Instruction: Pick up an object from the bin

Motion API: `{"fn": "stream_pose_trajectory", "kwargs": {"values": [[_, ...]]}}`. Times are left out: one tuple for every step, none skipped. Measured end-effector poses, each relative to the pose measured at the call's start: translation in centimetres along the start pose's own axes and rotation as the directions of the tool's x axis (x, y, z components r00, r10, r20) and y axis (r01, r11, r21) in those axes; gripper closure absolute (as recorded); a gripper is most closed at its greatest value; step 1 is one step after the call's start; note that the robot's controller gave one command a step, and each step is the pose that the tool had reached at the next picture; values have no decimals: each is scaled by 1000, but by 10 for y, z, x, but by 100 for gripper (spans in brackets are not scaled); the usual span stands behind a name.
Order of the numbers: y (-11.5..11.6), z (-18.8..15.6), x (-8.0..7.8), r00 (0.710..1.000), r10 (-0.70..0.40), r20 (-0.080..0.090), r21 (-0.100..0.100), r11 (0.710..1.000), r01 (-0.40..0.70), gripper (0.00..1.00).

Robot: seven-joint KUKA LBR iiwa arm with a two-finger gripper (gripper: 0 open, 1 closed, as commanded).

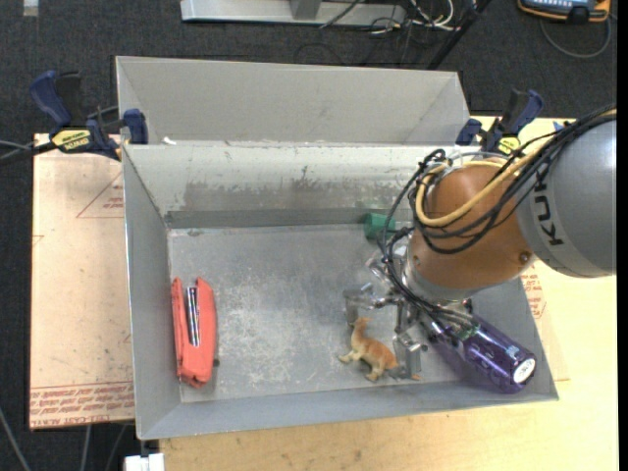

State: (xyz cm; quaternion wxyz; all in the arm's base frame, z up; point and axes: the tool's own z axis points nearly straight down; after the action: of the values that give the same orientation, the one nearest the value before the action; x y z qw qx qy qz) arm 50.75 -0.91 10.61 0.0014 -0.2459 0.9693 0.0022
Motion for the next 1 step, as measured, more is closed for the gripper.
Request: {"fn": "stream_pose_trajectory", "kwargs": {"values": [[-5,21,4,998,67,2,2,998,-67,0]]}}
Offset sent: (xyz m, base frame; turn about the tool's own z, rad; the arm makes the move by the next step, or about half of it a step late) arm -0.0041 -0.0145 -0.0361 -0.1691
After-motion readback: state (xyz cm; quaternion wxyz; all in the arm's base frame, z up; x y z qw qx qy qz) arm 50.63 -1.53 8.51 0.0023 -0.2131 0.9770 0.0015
